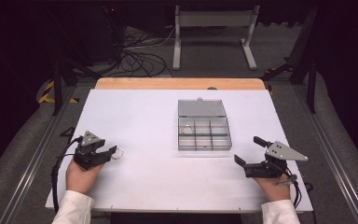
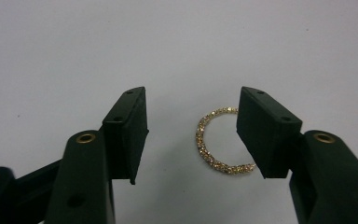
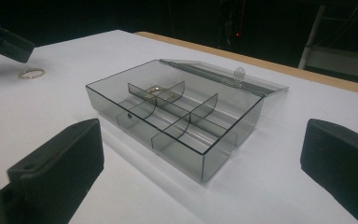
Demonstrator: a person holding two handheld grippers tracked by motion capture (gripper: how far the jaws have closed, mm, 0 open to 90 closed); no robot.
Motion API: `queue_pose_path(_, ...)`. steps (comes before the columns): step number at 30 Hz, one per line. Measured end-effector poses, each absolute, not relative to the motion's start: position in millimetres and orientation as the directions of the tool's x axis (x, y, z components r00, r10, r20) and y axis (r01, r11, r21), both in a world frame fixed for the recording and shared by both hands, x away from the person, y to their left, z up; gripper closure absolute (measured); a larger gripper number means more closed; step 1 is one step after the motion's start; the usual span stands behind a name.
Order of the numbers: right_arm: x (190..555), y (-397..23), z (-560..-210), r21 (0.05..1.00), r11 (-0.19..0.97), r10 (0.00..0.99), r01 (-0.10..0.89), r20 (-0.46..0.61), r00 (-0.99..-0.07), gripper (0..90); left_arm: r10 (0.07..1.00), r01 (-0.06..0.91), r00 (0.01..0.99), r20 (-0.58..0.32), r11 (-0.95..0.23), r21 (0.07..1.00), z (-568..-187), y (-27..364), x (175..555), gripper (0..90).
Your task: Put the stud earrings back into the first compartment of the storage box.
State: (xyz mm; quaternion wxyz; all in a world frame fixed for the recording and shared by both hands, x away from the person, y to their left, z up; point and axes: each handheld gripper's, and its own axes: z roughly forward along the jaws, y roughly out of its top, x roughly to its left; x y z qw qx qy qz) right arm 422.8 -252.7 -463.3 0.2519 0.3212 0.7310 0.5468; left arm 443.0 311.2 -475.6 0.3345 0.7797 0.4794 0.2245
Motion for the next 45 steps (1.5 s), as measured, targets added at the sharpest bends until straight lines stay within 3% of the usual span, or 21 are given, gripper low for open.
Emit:
queue_pose_path(10,423,-253,-463,0.961,0.197,0.746,0.194,-0.018,-0.666,0.0,0.89,0.635,0.455,0.023,-0.343,0.692,-490,308,448,60.3)
queue_pose_path(14,423,-253,-463,0.961,0.199,0.745,0.192,-0.021,-0.667,0.0,0.897,0.632,0.442,0.025,-0.331,0.701,-492,306,446,61.7)
queue_pose_path(19,422,-252,-463,0.961,0.199,0.741,0.19,-0.021,-0.671,0.0,0.897,0.614,0.439,0.045,-0.337,0.714,-494,299,440,77.1)
queue_pose_path(26,422,-250,-463,0.961,0.198,0.742,0.191,-0.02,-0.671,0.0,0.905,0.629,0.426,0.018,-0.31,0.713,-494,299,442,86.1)
queue_pose_path(34,422,-250,-462,0.961,0.201,0.74,0.192,-0.021,-0.672,0.0,0.906,0.645,0.423,-0.008,-0.295,0.705,-491,302,444,86.5)
queue_pose_path(45,422,-252,-462,0.963,0.194,0.744,0.187,-0.02,-0.668,0.0,0.889,0.595,0.458,-0.028,-0.283,0.752,-477,293,442,86.5)
